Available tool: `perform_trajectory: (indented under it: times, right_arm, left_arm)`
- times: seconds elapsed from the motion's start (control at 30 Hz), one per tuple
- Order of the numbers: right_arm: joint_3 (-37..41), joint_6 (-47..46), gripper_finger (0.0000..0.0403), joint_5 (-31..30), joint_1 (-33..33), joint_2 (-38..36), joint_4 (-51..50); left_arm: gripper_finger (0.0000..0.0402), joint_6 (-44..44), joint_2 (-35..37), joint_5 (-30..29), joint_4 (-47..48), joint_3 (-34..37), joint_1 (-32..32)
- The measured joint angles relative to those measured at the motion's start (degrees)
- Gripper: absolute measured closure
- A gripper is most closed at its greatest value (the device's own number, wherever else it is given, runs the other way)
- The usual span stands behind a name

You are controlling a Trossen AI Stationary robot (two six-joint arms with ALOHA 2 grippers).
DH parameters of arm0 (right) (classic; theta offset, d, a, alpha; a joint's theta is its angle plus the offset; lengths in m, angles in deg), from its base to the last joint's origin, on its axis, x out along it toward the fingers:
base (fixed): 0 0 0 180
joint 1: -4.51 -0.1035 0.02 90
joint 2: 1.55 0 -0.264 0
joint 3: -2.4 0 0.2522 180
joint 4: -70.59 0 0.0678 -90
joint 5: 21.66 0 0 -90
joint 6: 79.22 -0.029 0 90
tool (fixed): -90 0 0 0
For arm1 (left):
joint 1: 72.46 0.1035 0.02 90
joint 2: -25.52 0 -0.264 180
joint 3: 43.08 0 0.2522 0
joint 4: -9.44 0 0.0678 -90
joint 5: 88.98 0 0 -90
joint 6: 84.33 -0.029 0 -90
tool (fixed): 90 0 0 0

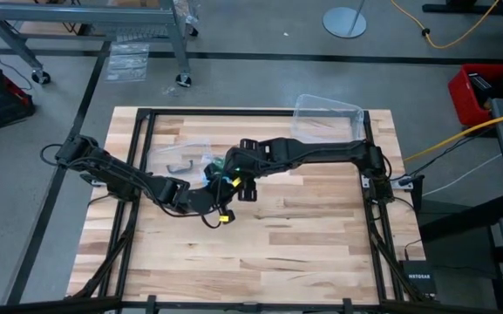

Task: Roll bandage
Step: Put the rolled green bandage into the transparent zip bag, then close the transparent zip bag

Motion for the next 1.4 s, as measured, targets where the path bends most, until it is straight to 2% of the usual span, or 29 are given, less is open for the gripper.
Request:
perform_trajectory:
  times: [0.17,0.3,0.47,0.6,1.13,1.4]
  right_arm:
    - [-6.22,-0.04,0.0171,0.33,-0.01,0.11,-5.38]
    - [-9.44,-0.1,0.0171,0.67,-0.04,0.11,-7.05]
    - [-9.91,-0.74,0.0171,5.34,0.01,-0.02,-7.68]
    - [-9.91,-0.7,0.0171,6.91,0.02,-0.02,-8.02]
    - [-9.88,-0.75,0.0171,4.26,-0.04,-6.34,-9.15]
    - [-9.88,1.12,0.0171,2.38,-0.04,-9.65,-9.18]
  left_arm:
    - [0.0402,0.28,0.04,-0.48,-0.72,-0.07,0.04]
    - [0.0402,-0.36,0.07,-0.71,-4.83,-0.07,0.04]
    - [0.0402,-4.93,0.02,0.03,-11.13,0.02,0.02]
    - [0.0401,-5.79,-0.02,0.38,-12.17,0.07,0.36]
    - [0.0401,-4.29,0.06,-0.6,-14.0,-0.04,0.55]
    - [0.0401,-3.82,0.0,-0.33,-21.94,0.0,0.34]
